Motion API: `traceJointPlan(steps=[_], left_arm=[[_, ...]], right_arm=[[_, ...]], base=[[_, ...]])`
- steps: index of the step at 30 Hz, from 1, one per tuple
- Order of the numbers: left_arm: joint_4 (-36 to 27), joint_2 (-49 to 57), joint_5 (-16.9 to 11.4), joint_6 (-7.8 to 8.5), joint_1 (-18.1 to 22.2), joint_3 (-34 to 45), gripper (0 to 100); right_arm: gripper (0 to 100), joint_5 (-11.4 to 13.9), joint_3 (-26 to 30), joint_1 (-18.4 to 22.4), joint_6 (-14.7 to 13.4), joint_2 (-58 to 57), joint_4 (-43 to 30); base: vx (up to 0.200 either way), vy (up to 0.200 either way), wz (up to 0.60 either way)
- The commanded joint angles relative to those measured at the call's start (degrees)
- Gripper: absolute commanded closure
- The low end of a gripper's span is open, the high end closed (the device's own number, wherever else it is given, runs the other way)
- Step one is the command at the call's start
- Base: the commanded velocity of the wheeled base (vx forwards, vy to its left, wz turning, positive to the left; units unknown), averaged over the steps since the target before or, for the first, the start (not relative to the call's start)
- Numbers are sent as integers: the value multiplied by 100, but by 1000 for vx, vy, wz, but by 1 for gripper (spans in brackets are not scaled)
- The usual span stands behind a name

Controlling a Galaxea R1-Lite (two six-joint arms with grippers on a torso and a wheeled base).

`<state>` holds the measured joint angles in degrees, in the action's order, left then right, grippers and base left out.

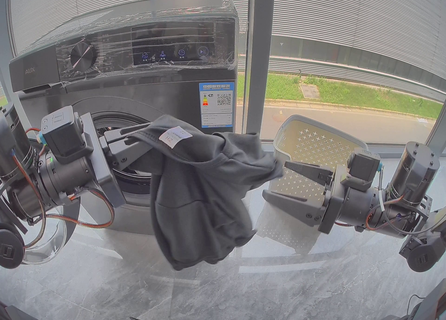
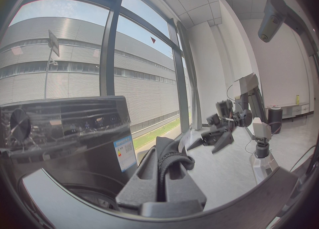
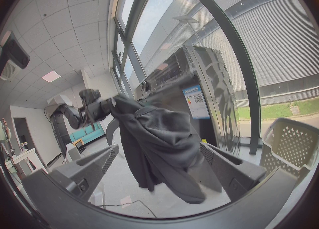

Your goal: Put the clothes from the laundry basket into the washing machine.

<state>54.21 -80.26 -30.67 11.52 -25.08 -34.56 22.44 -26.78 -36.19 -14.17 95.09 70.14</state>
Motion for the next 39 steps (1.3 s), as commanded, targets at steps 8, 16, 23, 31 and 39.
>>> traceJointPlan(steps=[8,16,23,31,39], left_arm=[[-51,-121,-18,-53,-15,-525,100],[-60,-95,-211,-590,-164,-605,100],[-244,-68,-1187,-897,-191,-974,100],[-578,-16,-1565,-897,-191,-1053,100],[-578,-60,-1547,-897,-182,-1123,100]], right_arm=[[0,6,674,113,72,-87,-1],[0,217,376,-28,142,194,-1],[0,515,367,-28,546,572,-1],[0,577,85,-37,634,880,-1],[0,586,-134,-213,661,959,-1]], base=[[0,0,0],[0,0,0],[0,0,0],[0,0,0],[0,0,0]])
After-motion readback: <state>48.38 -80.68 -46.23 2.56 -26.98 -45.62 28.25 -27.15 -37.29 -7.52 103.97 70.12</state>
